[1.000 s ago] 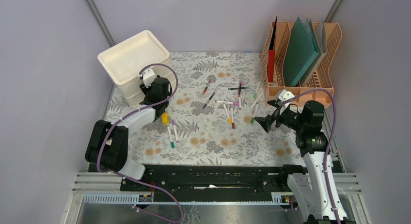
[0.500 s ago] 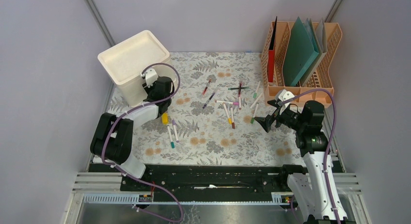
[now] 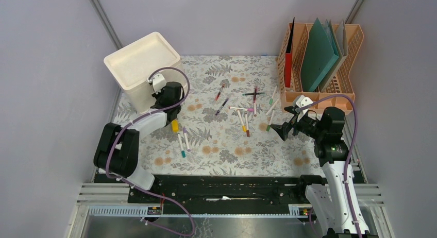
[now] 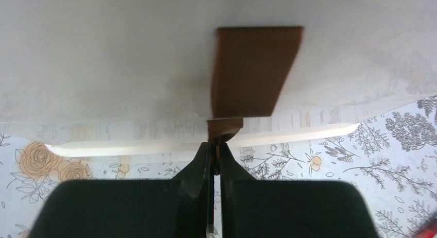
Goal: Organize the desk
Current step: Open the drawer in the storage box.
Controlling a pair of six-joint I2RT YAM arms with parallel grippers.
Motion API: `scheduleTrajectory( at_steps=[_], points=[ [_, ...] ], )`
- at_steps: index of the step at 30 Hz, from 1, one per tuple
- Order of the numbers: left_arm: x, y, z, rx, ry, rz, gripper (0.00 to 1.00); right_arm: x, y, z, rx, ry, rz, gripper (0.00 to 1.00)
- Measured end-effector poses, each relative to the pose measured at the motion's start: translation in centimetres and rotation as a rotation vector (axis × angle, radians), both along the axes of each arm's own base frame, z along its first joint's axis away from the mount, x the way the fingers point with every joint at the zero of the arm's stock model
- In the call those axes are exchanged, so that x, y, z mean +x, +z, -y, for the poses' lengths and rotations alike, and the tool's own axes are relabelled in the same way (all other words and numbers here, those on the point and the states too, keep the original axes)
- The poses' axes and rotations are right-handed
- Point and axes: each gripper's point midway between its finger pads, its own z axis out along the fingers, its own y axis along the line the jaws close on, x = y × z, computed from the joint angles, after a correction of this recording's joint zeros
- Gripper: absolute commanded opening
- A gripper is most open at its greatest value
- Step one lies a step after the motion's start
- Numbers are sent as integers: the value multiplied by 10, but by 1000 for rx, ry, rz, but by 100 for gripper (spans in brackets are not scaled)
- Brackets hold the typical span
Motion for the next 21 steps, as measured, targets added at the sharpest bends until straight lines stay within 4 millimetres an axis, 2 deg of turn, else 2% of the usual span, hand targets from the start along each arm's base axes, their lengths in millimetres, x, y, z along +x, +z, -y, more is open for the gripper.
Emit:
scheduleTrajectory(
  at_steps=[6, 10, 15, 18, 21],
  points=[
    [-21, 10, 5, -80, -12, 48, 0, 0, 0, 0, 0, 0, 0, 100],
    [-36, 21, 24, -123, -61, 101, 0, 0, 0, 0, 0, 0, 0, 100],
    [-62, 12, 56, -137, -156, 80, 0, 0, 0, 0, 0, 0, 0, 100],
    [-73, 10, 68, -147, -192, 74, 0, 0, 0, 0, 0, 0, 0, 100],
    [-79, 13, 76, -155, -214, 82, 16, 0, 0, 0, 0, 0, 0, 100]
  ],
)
